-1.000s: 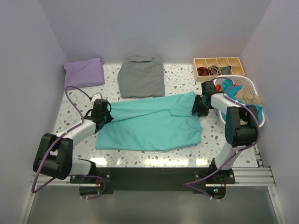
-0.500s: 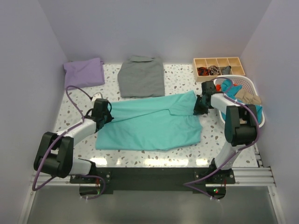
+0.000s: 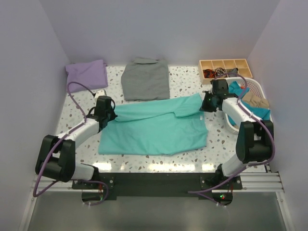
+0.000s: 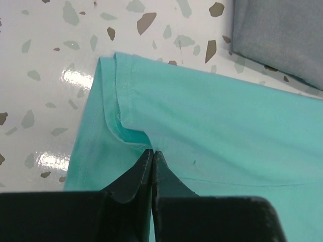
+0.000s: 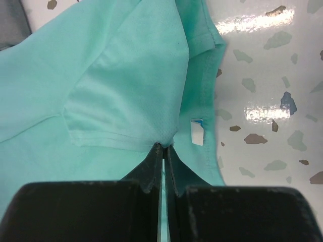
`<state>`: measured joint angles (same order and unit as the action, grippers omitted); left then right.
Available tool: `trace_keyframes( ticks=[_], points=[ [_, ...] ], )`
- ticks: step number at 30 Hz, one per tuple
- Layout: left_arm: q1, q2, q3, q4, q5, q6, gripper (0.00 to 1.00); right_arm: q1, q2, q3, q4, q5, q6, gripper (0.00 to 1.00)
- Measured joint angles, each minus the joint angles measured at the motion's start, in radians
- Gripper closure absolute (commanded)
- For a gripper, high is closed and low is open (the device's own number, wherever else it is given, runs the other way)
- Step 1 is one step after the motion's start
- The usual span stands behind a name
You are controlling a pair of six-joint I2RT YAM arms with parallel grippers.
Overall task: Fold and stack the t-shirts
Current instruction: Fold the tshirt
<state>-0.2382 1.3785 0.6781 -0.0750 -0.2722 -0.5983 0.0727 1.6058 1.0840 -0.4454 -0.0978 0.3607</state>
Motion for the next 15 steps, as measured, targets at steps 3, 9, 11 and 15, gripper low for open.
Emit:
trace_keyframes(
  ticks=[3,9,11,15],
  points=[
    [0.0,0.0,0.02,-0.002,-0.012,0.014,1.0,0.0,-0.01,0.007,-0.003,-0.004,-0.003,1.0],
    [0.004,0.005,0.057,-0.018,-0.052,0.034,1.0,0.0,-0.021,0.022,-0.016,-0.027,-0.003,1.0],
    [0.014,0.018,0.084,-0.021,-0.063,0.043,1.0,0.0,-0.026,0.045,-0.026,-0.028,-0.003,1.0],
    [0.042,0.056,0.156,-0.022,-0.077,0.069,1.0,0.0,-0.045,0.103,-0.043,-0.028,-0.004,1.0]
  ],
)
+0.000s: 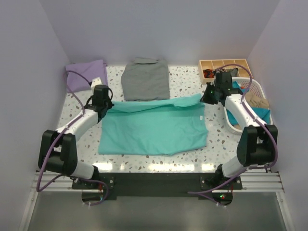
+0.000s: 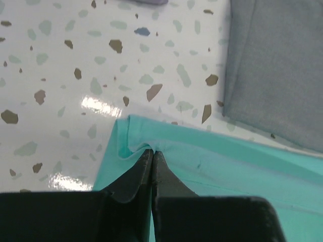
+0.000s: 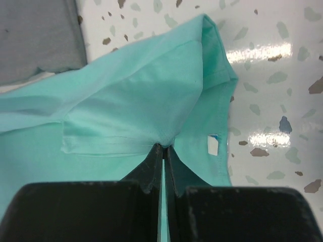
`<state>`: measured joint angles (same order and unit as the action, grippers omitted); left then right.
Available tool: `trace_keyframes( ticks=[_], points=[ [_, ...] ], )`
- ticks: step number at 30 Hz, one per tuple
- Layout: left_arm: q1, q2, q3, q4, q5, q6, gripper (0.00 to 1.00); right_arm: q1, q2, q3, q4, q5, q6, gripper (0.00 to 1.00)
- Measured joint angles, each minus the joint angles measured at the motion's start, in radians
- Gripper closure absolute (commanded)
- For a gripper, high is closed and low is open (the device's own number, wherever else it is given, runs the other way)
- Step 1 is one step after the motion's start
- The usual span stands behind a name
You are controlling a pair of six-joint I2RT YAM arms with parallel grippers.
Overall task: Fold and stack the t-shirts
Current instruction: Fold the tshirt
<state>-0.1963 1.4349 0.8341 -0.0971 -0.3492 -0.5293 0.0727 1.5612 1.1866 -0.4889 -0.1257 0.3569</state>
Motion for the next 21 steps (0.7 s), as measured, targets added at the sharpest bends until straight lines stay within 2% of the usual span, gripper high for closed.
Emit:
trace_keyframes(
  ticks=[8,16,21],
  points=[
    [0.006,0.119,0.203,0.014,0.005,0.063,1.0,0.0,-0.016,0.112,-0.01,0.0,0.001,1.0],
    [0.006,0.277,0.383,0.05,0.005,0.152,0.99,0.0,0.051,0.202,-0.003,-0.005,0.002,1.0],
    [0.008,0.339,0.429,0.068,-0.031,0.183,0.84,0.0,0.108,0.212,-0.004,-0.007,0.002,1.0]
  ],
)
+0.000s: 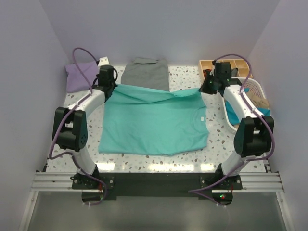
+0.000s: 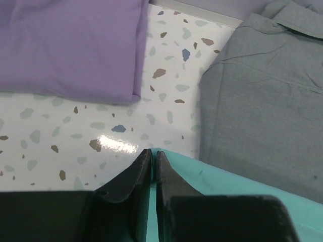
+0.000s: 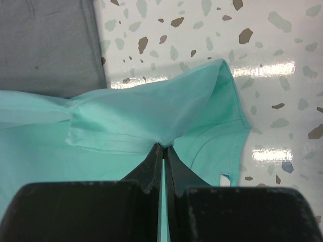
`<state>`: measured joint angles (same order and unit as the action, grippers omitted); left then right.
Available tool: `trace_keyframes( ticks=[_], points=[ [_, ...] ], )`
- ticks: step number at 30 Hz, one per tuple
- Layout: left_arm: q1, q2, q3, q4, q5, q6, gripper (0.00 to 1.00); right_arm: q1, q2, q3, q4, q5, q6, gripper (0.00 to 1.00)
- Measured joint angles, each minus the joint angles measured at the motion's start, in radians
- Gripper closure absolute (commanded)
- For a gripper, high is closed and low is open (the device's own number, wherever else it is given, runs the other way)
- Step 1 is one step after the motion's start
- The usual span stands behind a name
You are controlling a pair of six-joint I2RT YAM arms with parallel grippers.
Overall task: Fold and stack the t-shirts
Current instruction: Fold the tshirt
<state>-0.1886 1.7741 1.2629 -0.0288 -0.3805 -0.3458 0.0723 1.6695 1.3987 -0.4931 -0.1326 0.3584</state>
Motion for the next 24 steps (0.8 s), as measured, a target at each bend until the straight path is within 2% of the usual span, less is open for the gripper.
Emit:
trace_keyframes(
  ticks=[2,4,10,12,14,15,17,19,24],
  points=[
    [0.006,0.006,0.0,0.003,-0.032,0.002,0.76,0.0,0.014,0.0,0.002,0.001,0.0,1.0],
    [0.021,0.007,-0.004,0.018,-0.056,-0.003,0.73,0.0,0.031,0.006,0.003,0.002,0.0,1.0],
    [0.091,0.005,-0.049,0.096,-0.042,-0.002,0.74,0.0,0.127,0.111,0.009,0.002,0.0,1.0],
    [0.108,0.007,-0.05,0.105,-0.015,-0.002,0.7,0.0,0.157,0.146,0.014,0.002,0.0,1.0],
    [0.116,0.013,-0.045,0.117,0.024,-0.002,0.53,0.0,0.177,0.168,0.017,0.0,0.0,1.0],
    [0.116,0.018,-0.042,0.118,0.042,0.0,0.5,0.0,0.183,0.171,0.018,-0.002,0.0,1.0],
    [0.116,0.036,-0.035,0.124,0.1,-0.006,0.49,0.0,0.191,0.173,0.019,-0.006,0.0,1.0],
    [0.115,0.063,-0.035,0.136,0.161,-0.013,0.44,0.0,0.196,0.173,0.019,-0.013,0.0,1.0],
    [0.115,0.15,-0.034,0.153,0.271,-0.036,0.44,0.0,0.196,0.173,0.021,-0.02,0.0,1.0]
  ],
)
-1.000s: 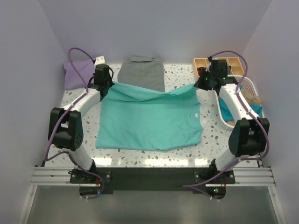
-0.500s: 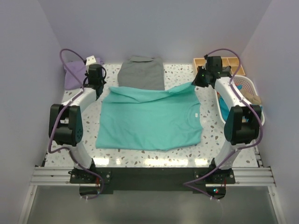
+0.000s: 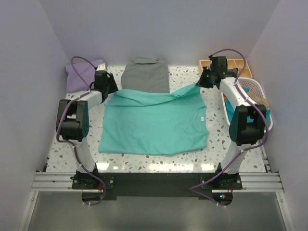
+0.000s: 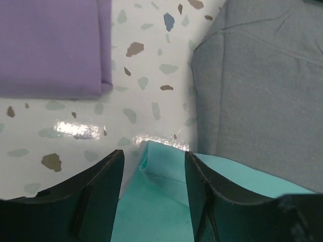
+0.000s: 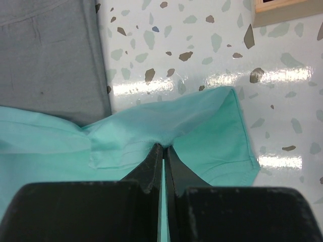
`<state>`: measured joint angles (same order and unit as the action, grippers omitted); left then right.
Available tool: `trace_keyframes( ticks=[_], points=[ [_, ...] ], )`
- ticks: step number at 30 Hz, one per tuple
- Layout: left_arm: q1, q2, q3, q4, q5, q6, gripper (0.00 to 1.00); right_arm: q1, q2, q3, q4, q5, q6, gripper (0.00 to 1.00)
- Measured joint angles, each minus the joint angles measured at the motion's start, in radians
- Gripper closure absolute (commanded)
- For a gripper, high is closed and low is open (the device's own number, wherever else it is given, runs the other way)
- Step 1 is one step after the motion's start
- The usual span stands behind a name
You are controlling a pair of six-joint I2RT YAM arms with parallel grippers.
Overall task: Fold and stack the t-shirts
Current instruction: Fold the tshirt
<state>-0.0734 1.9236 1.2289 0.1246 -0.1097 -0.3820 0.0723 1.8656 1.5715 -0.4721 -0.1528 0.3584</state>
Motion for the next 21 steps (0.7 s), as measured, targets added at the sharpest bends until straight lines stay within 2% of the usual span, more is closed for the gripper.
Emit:
trace_keyframes(
  ticks=[6,9,12,14,15,18,21],
  points=[
    [0.0,0.079,0.008,0.003,0.093,-0.02,0.48,0.0,0.0,0.0,0.002,0.0,0.0,1.0],
    [0.0,0.091,0.018,0.01,0.118,-0.027,0.57,0.0,0.0,0.0,0.002,0.0,0.0,1.0],
    [0.0,0.094,0.027,0.017,0.131,-0.033,0.75,0.0,0.0,0.0,0.002,0.0,0.0,1.0],
    [0.0,0.094,0.037,0.018,0.136,-0.042,0.82,0.0,0.0,0.0,0.002,0.0,0.0,1.0],
    [0.0,0.094,0.042,0.018,0.137,-0.045,0.91,0.0,0.0,-0.001,0.002,0.0,0.0,1.0],
    [0.0,0.094,0.07,0.017,0.145,-0.045,1.0,0.0,0.002,-0.003,0.005,0.0,0.0,1.0],
    [0.0,0.094,0.095,0.017,0.153,-0.044,1.0,0.0,0.009,-0.005,0.01,0.0,0.0,1.0]
  ],
)
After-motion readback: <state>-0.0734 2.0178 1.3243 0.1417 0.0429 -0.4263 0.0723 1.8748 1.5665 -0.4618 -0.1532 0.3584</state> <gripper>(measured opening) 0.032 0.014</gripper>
